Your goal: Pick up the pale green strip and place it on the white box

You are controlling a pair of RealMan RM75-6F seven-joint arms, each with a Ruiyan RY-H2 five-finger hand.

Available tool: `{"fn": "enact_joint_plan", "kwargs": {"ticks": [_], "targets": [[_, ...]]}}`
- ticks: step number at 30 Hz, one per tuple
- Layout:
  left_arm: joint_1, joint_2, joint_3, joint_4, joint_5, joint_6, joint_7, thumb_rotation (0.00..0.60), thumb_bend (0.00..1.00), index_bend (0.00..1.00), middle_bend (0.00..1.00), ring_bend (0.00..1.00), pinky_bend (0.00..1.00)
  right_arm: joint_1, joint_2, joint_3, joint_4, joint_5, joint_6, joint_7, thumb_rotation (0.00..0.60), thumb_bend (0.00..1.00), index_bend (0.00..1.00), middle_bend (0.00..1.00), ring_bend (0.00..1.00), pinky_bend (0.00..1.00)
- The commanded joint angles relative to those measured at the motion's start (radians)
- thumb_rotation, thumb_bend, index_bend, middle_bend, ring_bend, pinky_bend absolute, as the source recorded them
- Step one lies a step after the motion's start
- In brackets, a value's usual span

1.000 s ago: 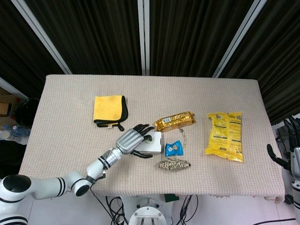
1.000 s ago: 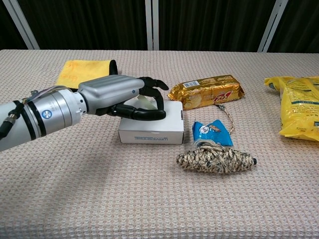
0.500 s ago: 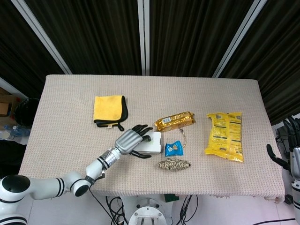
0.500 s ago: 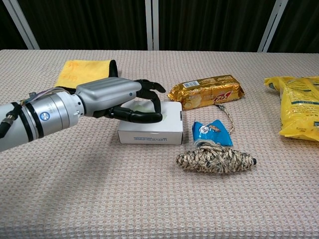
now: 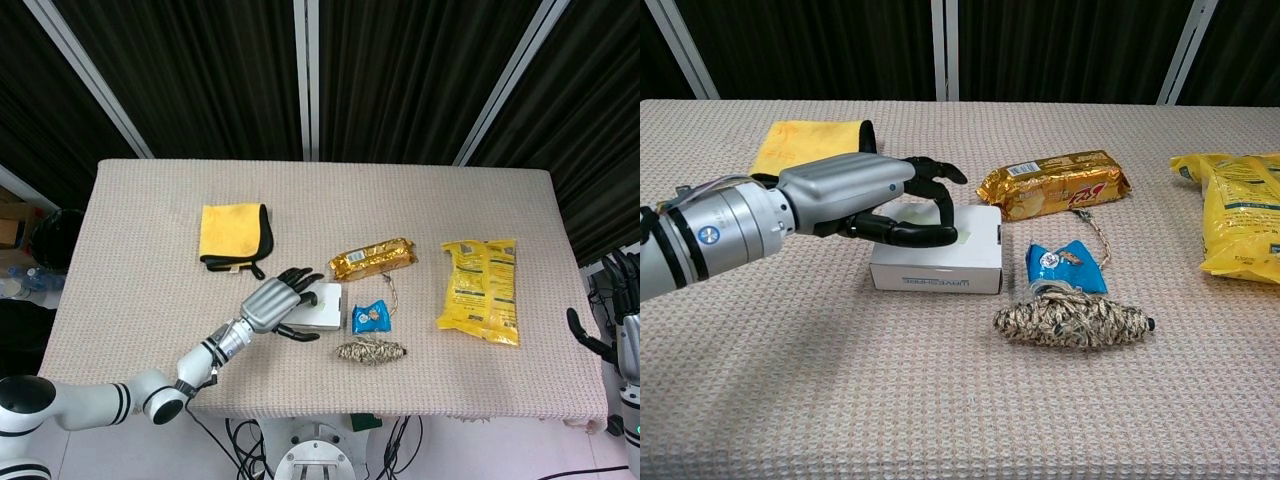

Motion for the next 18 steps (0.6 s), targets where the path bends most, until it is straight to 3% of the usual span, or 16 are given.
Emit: {"fn": "enact_joint_plan", "kwargs": {"ticks": [1, 18], "targets": [[-0.001, 0.000, 0.001, 0.003, 0.000, -0.004, 0.001, 0.000, 0.00, 0.37, 0.07, 0.00, 0.12, 0.000, 0.000, -0.001, -0.001, -0.001, 0.000, -0.002, 0.600, 0.32, 0.00, 0.00, 0.00, 0.00], [0.004, 0.010, 0.003, -0.019, 0.013, 0.006, 0.004, 0.000, 0.00, 0.37, 0.07, 0.00, 0.12, 0.003, 0.002, -0.001, -0.002, -0.001, -0.005, -0.006, 0.600, 0.32, 0.00, 0.00, 0.00, 0.00]]}}
